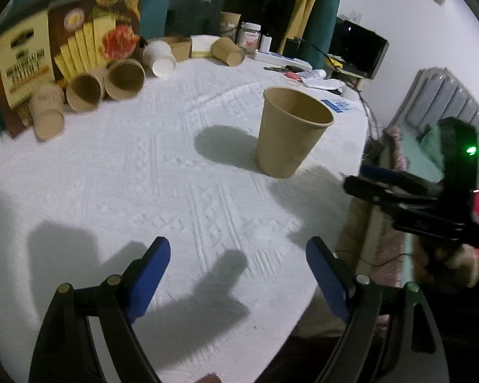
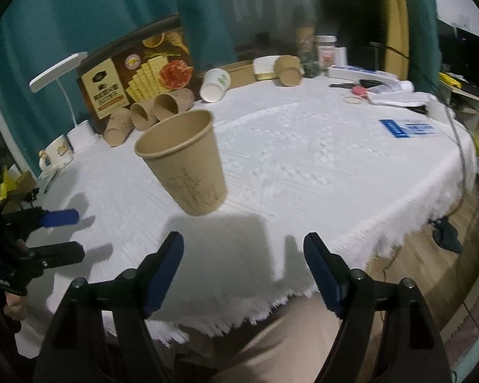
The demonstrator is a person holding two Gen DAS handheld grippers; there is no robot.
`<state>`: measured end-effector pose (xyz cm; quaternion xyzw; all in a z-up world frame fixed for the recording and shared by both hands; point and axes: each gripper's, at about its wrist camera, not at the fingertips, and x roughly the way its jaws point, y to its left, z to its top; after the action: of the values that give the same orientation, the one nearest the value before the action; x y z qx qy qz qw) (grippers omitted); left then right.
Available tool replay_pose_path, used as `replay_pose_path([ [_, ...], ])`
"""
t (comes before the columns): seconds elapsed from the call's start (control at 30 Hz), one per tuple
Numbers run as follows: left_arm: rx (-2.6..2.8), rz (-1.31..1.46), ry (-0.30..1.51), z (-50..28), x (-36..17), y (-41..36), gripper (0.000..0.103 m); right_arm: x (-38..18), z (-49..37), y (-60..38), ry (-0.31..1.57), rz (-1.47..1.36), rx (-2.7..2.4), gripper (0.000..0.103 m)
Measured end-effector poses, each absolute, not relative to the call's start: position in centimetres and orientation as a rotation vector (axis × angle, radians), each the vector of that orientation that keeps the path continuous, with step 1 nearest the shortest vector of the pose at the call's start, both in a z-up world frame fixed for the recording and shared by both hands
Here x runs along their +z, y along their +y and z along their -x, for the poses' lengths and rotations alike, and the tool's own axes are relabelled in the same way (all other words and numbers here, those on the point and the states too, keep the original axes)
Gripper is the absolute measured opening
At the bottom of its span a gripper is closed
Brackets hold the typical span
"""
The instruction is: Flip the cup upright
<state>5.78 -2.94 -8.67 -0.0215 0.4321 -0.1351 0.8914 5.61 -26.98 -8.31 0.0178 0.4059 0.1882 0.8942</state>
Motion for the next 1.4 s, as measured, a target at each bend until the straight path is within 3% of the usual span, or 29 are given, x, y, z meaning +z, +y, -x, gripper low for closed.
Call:
replay_pose_path([
  [0.7,-0.236,-0.100,0.496,-1.9,2.6,-6.5,0.087,4.6,-0.8,-29.6,0.598,0.009,0.271,0.080],
  [0.77,-0.215,-0.099,0.431,-1.2,3.8,-6.3,0.090,5.8,-0.5,-29.6,0.568,0.016,0.268,0.080],
  [0.83,-0.181,-0.091,0.383,-0.8,4.9,-6.0,0.100,7.1,-0.1,-29.6,0.537,0.021,0.267,0.080],
  [1.03,-0.145,-0.083,0.279,1.0,7.2,-4.5,0.103,10.5,1.2,-29.0,0.458,0.035,0.281,0.081],
  [1.4,-0.076,0.003,0.253,2.2,7.4,-0.2,0.103,10.8,1.3,-25.8,0.452,0.044,0.354,0.083],
])
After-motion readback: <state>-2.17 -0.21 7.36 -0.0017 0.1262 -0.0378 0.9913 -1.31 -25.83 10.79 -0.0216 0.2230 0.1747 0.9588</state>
